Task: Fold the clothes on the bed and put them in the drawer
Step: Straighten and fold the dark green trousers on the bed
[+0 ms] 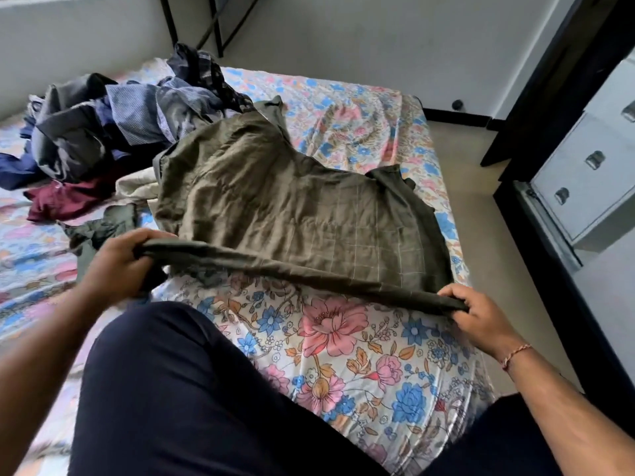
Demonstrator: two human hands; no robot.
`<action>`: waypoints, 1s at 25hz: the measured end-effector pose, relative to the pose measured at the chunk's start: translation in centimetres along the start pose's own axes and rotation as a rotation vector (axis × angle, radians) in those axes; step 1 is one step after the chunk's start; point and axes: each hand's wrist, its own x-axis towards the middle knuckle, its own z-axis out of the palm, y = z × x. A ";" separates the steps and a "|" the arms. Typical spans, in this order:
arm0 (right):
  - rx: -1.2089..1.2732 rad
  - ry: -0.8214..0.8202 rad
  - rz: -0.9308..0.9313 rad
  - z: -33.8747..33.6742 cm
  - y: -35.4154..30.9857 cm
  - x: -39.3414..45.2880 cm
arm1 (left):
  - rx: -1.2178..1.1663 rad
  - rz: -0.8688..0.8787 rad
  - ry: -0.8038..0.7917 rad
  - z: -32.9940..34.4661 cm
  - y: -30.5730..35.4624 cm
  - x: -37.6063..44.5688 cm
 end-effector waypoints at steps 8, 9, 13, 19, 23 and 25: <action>0.168 0.223 0.241 -4.2 -1.7 12.4 | 0.293 0.037 -0.082 -0.7 5.2 16.8; 0.159 0.241 0.308 -4.5 -2.1 14.2 | 0.323 -0.037 -0.051 -0.3 5.9 18.7; -0.347 0.378 0.251 -3.3 -3.2 17.2 | 0.586 -0.162 0.075 3.8 10.4 20.9; -0.594 -0.304 -0.192 1.7 -2.7 13.9 | 0.788 0.623 -0.478 11.5 5.7 12.1; -0.805 -0.331 -0.083 0.7 -2.1 16.2 | 0.918 0.417 -0.338 10.2 2.8 13.9; -0.818 -0.338 -0.023 0.2 -2.0 16.6 | 0.843 0.285 -0.334 9.9 4.0 14.3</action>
